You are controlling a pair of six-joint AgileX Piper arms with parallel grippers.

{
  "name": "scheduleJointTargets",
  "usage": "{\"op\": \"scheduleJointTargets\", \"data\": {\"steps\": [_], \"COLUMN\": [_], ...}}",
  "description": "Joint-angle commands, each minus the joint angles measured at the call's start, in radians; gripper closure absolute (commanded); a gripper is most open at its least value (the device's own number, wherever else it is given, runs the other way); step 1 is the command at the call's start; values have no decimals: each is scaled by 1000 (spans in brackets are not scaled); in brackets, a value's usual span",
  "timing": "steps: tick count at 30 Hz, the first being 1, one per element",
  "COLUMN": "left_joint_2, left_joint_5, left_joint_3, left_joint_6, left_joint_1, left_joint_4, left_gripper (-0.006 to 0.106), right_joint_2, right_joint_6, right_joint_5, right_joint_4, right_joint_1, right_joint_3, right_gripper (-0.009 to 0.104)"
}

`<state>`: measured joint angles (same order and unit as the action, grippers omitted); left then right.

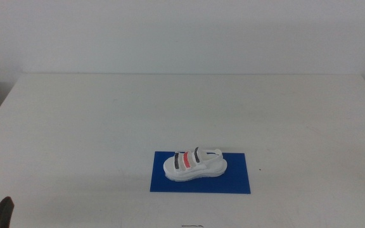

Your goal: Use one arm to grab the shoe from the table and place it on the mat.

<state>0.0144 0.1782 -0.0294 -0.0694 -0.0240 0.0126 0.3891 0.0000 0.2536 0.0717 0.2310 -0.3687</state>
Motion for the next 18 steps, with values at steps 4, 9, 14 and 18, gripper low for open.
{"op": "scheduleJointTargets", "data": {"steps": [4, 9, 14, 18], "left_joint_2": [19, 19, 19, 19], "left_joint_5": [-83, -83, -83, -82], "left_joint_3": [3, 3, 3, 3], "left_joint_6": [15, 15, 15, 15], "left_joint_1": [-2, -2, -2, -3], "left_joint_4": [9, 9, 9, 9], "left_gripper": [7, 7, 7, 7], "right_joint_2": [-100, -210, -358, -421], "right_joint_6": [0, 0, 0, 0], "right_joint_5": [-87, -92, -91, -102], "right_joint_4": [-8, -40, -80, -98], "right_joint_1": [-7, -7, -7, -7], "right_joint_3": [88, 211, 311, 357], "right_gripper": [1, 1, 1, 1]}}
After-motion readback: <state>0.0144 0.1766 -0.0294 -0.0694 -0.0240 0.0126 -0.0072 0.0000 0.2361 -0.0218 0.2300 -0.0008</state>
